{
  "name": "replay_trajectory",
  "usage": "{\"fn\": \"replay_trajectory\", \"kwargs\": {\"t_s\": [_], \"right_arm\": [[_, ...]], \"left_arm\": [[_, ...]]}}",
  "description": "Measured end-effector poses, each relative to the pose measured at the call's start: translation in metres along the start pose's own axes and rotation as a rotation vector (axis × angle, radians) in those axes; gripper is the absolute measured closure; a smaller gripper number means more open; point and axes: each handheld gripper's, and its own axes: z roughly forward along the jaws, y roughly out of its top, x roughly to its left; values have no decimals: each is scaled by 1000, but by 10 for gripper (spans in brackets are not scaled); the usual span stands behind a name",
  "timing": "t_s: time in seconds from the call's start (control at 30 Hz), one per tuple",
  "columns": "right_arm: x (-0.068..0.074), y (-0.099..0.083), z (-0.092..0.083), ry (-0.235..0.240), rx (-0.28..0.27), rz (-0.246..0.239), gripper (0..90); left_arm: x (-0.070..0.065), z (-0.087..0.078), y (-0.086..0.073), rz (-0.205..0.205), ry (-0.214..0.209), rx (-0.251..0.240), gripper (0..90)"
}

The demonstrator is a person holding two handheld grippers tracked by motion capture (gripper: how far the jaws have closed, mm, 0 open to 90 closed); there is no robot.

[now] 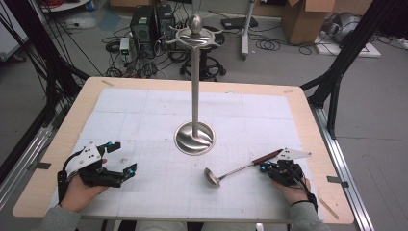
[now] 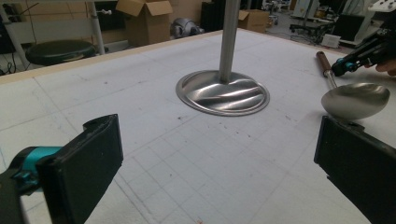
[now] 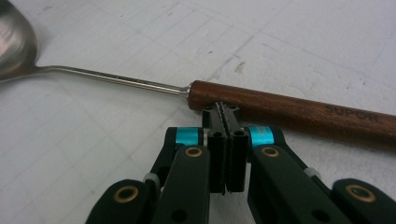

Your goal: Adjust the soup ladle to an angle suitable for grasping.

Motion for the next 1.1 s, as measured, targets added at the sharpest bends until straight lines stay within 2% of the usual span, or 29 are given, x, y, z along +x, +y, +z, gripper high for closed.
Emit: {"fn": "replay_trajectory", "kwargs": {"t_s": [0.47,1.1], "right_arm": [[-9,11,13,-9,0,4,900],[-13,38,43,-25,5,-35,900]], "left_arm": [[0,-1,-1,-1,5,7,18],[1,-3,-3,-7,9,18,18]]}}
